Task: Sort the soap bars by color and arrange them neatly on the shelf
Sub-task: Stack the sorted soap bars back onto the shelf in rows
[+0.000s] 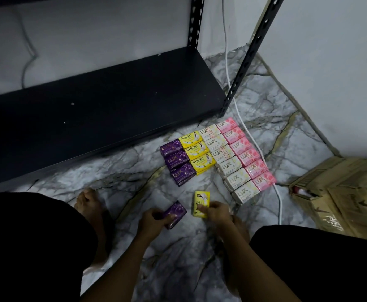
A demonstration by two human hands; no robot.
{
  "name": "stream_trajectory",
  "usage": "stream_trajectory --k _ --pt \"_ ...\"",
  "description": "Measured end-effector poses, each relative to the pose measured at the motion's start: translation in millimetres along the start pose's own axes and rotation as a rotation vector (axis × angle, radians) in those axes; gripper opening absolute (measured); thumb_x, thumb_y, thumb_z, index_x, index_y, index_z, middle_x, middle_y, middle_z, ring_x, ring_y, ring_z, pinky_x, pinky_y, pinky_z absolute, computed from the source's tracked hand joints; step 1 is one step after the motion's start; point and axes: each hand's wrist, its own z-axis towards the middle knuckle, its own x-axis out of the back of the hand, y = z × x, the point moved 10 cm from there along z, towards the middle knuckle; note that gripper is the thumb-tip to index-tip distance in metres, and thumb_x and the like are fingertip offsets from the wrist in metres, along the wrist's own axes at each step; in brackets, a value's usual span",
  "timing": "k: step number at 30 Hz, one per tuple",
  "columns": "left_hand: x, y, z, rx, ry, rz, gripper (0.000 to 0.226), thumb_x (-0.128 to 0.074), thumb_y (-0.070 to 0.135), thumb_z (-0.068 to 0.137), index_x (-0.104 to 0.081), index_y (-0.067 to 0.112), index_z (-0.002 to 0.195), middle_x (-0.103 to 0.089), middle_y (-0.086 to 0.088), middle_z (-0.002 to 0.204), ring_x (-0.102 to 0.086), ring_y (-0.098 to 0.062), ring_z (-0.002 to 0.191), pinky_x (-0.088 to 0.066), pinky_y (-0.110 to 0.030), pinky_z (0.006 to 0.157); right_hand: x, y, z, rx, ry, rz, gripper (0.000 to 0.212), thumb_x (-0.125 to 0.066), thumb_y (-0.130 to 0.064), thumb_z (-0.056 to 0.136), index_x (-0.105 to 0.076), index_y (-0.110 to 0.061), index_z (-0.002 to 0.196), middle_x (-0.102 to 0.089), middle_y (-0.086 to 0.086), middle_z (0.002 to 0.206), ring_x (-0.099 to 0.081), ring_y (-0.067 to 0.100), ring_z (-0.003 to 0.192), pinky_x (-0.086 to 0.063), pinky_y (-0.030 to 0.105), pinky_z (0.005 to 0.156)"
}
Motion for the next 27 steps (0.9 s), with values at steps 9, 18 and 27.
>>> stream_trajectory --k 9,18,27 --pt "-13.3 37.4 -20.4 -0.295 0.027 0.491 0.078 -0.076 0.051 0.066 -0.047 0.025 0.134 -0.055 0.001 0.121 -0.056 -0.023 0.110 -0.051 -0.036 0.082 -10.4 -36.7 -55.4 0.463 0.263 -0.438 0.064 -0.063 -0.030 0.095 -0.039 -0.002 0.148 -0.045 0.024 0.143 -0.044 0.039 0.129 -0.039 0.044 0.103" --pt "-46.6 43.1 -9.3 -0.327 0.068 0.880 0.081 -0.073 0.035 0.087 -0.030 0.019 0.153 -0.050 -0.006 0.143 -0.046 -0.023 0.127 -0.044 -0.032 0.098 -31.0 -26.4 -39.1 0.620 0.296 -0.633 0.071 -0.071 -0.004 0.086 -0.042 -0.017 0.149 -0.045 0.030 0.133 -0.056 0.044 0.102 -0.052 0.045 0.083" --pt "-41.5 49.6 -2.0 -0.283 0.061 0.751 0.095 -0.078 0.027 0.082 -0.019 0.020 0.156 -0.060 -0.010 0.130 -0.055 -0.027 0.120 -0.051 -0.037 0.088 -33.3 -39.6 -35.4 0.623 0.237 -0.581 0.069 -0.072 -0.019 0.088 -0.042 -0.018 0.150 -0.048 0.026 0.123 -0.052 0.041 0.106 -0.048 0.042 0.089"
